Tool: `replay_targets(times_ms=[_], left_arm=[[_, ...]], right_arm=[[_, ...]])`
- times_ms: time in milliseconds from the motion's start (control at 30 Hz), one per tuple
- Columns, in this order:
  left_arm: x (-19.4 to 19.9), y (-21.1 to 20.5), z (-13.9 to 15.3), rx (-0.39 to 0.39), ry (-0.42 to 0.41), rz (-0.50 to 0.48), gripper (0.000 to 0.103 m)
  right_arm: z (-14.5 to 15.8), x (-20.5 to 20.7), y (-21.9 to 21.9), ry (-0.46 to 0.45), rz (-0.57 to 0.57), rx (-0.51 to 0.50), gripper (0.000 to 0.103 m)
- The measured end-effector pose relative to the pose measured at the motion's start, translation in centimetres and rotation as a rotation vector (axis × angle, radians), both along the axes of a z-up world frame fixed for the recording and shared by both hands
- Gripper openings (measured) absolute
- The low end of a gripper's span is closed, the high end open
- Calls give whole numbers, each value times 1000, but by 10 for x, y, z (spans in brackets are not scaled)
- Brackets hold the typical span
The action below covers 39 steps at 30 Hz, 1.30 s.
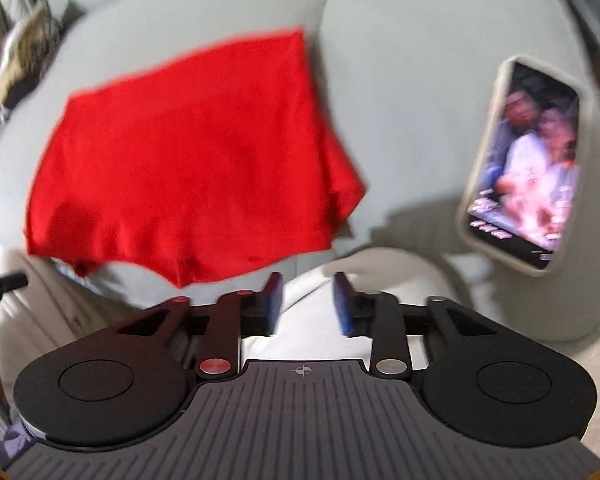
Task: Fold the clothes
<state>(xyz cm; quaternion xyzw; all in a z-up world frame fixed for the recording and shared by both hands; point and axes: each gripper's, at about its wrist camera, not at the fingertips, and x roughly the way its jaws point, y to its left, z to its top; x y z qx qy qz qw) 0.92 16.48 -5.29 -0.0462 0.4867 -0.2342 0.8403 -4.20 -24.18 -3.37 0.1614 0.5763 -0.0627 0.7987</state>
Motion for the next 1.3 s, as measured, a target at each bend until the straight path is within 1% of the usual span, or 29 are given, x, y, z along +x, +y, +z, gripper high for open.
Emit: replay_targets(times_ms=[33, 67, 100, 133, 167, 233, 300, 333, 433, 467, 500, 533, 567, 633, 700, 733, 767, 800, 833, 867, 900, 933, 967, 1000, 1033, 1100, 1200, 1267, 1300], left_arm=[[1, -1, 5, -32, -25, 21, 8], [3, -8, 7, -47, -55, 39, 11], [4, -15, 8, -59, -84, 57, 16], [8, -26, 7, -49, -96, 65, 20], [11, -39, 4, -29, -104, 70, 21], [18, -64, -1, 10, -122, 77, 21], [19, -86, -8, 28, -136, 62, 22], [15, -97, -14, 51, -156, 43, 22], [10, -118, -32, 120, -197, -10, 22], [13, -118, -41, 142, -171, -8, 23], [15, -117, -50, 162, -147, -6, 20], [9, -112, -52, 160, -146, 4, 20], [5, -107, -53, 159, -126, 1, 20], [-4, -94, -55, 154, -63, 5, 20], [-13, -80, -61, 136, 13, 21, 15], [-17, -75, -62, 129, 33, 33, 15], [-19, -75, -63, 125, 47, 46, 16], [-22, -75, -61, 124, 41, 60, 20], [-24, -75, -59, 122, 34, 74, 21], [-26, -76, -56, 126, 17, 83, 26], [-27, -77, -52, 129, 1, 91, 31], [-29, -78, -48, 133, -15, 98, 32], [-31, -80, -44, 139, -36, 91, 34], [-32, -83, -39, 145, -58, 83, 39], [-33, -85, -36, 150, -76, 80, 41], [-39, -87, -33, 159, -102, 75, 43], [-39, -90, -32, 162, -119, 71, 45], [-36, -92, -30, 158, -134, 71, 44], [-33, -93, -27, 149, -144, 70, 43]], right_arm=[[2, 2, -1, -35, -23, 17, 41], [1, 7, 2, -58, -34, 32, 41], [-5, 14, 8, -68, -35, 43, 41], [-11, 23, 15, -75, -33, 54, 41], [-20, 30, 25, -76, -21, 57, 40], [-29, 38, 48, -105, 2, 33, 40], [-36, 46, 72, -146, 16, -6, 41], [-38, 47, 84, -163, 20, -23, 42], [-51, 44, 111, -216, 84, -76, 48], [-59, 43, 118, -214, 124, -111, 51], [-68, 40, 124, -189, 162, -163, 52], [-71, 33, 124, -170, 174, -183, 53], [-74, 24, 122, -154, 178, -191, 53], [-82, 7, 116, -71, 156, -179, 53], [-95, -13, 110, 11, 133, -180, 46], [-102, -24, 107, 53, 121, -180, 39], [-102, -33, 109, 48, 125, -198, 45], [-98, -40, 111, 28, 115, -191, 50], [-95, -46, 110, -1, 84, -136, 59], [-91, -51, 109, -33, 48, -68, 60], [-90, -54, 108, -56, 30, -9, 60], [-89, -56, 110, -68, 30, 34, 60], [-90, -56, 113, -71, 41, 50, 60], [-90, -57, 117, -70, 60, 43, 60], [-89, -57, 119, -73, 82, 28, 60], [-86, -58, 123, -87, 117, 1, 60], [-80, -64, 124, -121, 119, 3, 61], [-72, -71, 120, -168, 89, -13, 55], [-69, -74, 118, -204, 68, -34, 44]])
